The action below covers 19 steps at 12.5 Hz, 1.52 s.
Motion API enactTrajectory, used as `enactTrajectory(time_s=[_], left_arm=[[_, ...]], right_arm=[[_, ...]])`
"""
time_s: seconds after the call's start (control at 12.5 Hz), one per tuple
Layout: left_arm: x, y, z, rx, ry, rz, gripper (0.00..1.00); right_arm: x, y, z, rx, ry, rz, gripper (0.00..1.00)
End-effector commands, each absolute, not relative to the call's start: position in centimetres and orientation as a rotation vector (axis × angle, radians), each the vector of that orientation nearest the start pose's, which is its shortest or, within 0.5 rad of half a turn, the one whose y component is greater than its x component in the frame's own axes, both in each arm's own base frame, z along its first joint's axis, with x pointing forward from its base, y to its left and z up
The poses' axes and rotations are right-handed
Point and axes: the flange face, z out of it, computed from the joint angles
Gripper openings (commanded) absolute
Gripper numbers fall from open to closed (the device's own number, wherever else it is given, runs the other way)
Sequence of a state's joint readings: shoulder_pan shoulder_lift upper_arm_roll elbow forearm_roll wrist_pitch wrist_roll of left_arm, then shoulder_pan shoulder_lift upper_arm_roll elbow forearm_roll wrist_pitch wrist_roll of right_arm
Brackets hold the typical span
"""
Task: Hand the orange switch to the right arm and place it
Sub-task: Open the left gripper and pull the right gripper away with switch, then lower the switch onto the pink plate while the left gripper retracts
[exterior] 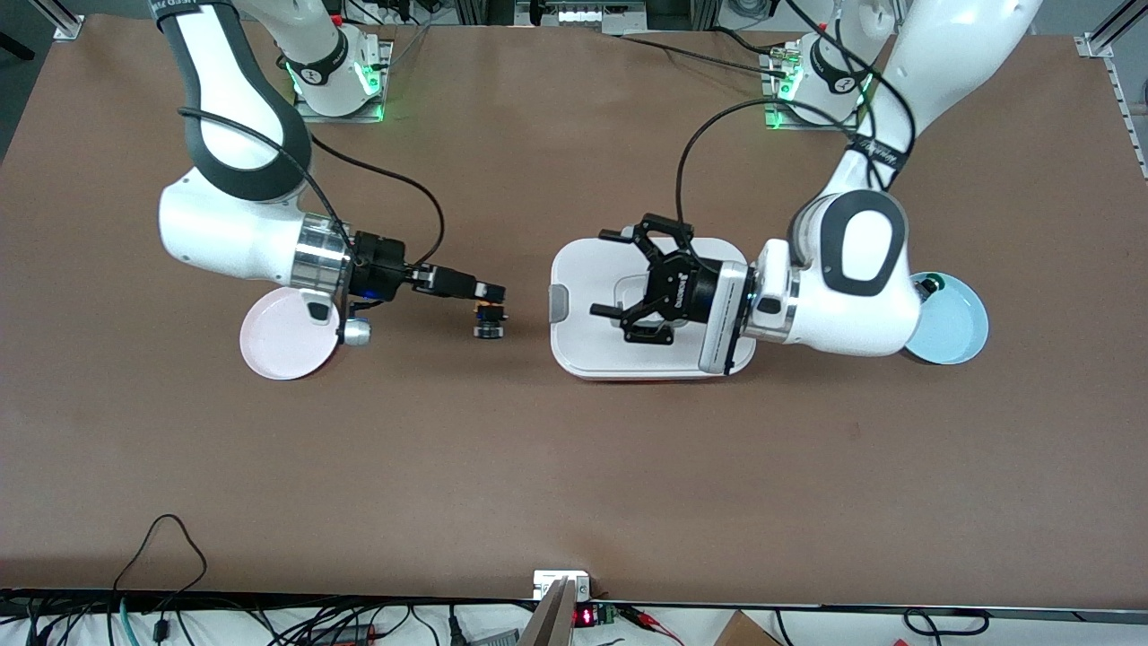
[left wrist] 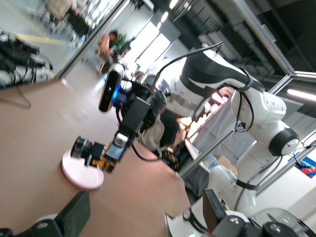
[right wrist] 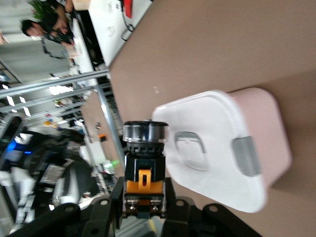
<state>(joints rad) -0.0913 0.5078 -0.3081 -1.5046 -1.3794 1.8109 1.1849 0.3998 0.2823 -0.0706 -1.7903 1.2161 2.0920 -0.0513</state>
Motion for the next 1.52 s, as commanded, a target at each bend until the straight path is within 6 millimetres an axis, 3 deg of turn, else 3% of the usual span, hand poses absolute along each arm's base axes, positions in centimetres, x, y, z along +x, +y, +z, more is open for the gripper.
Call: enactTrajectory(time_s=[0.0,0.16,0.64,0.8,0.88,0.96,1.12,1.28,1.44], left_arm=[[61.5,-30.0,47.9,1.603,-0.887,0.319,1.00],[60.6,-28.2,49.4,1.714,-0.968,0.211,1.00],[56.5,-21.7,53.5,2.127,-1.236,-0.177,1.00],[56.1,-20.1,54.4,2.267,-1.288,-0.286,1.00],[56.8,-18.1,54.7,2.334,-1.282,-0.287,1.00],[57.5,-15.8,54.7,2.409,-1.238,-0.300,1.00],[57.8,-13.7,54.9,2.571,-1.118,-0.370,1.00],[58.0,-13.1,56.3,2.800,-0.960,-0.402,1.00],[58.2,-12.6,56.4,2.918,-0.900,-0.434,1.00]], right_arm=[[59.3,22.5,42.2,-2.335,0.101,0.133,0.00],[59.2,19.8,40.6,-2.508,-0.039,0.141,0.00],[59.3,7.7,33.3,-2.969,-0.439,0.160,0.00],[58.4,4.4,29.9,-3.075,-0.507,0.106,0.00],[57.6,2.8,28.3,-3.090,-0.493,0.089,0.00],[57.4,2.4,27.4,-3.093,-0.512,0.076,0.00],[57.4,0.8,25.3,-3.121,-0.518,0.085,0.00],[56.9,-0.3,23.3,-3.127,-0.490,0.101,0.00],[56.3,-1.0,21.3,-3.131,-0.470,0.097,0.00]])
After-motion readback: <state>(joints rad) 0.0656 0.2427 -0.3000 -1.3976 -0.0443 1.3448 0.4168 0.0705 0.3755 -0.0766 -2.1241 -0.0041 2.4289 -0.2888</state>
